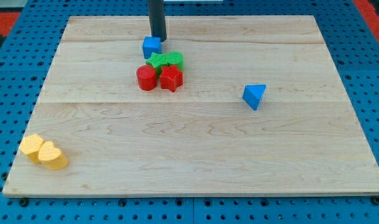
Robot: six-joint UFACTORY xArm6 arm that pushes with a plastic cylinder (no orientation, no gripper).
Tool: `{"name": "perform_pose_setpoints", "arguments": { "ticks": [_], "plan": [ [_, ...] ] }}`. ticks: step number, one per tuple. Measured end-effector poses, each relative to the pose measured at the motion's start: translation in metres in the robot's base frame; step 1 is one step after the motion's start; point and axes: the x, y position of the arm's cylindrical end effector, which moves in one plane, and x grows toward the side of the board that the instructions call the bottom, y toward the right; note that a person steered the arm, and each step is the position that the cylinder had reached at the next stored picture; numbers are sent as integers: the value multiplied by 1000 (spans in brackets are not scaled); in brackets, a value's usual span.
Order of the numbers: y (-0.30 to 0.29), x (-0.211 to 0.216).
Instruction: Push the group of blocks slightly down
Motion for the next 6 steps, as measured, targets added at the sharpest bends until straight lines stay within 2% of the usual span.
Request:
{"name": "perform_pose_setpoints", "arguments": {
  "ticks": [1, 2, 3, 4, 5, 6],
  "plan": [
    [21, 18],
    [30, -5],
    [12, -60],
    [-22, -52],
    [-48, -25],
    [-49, 14]
  ]
}}
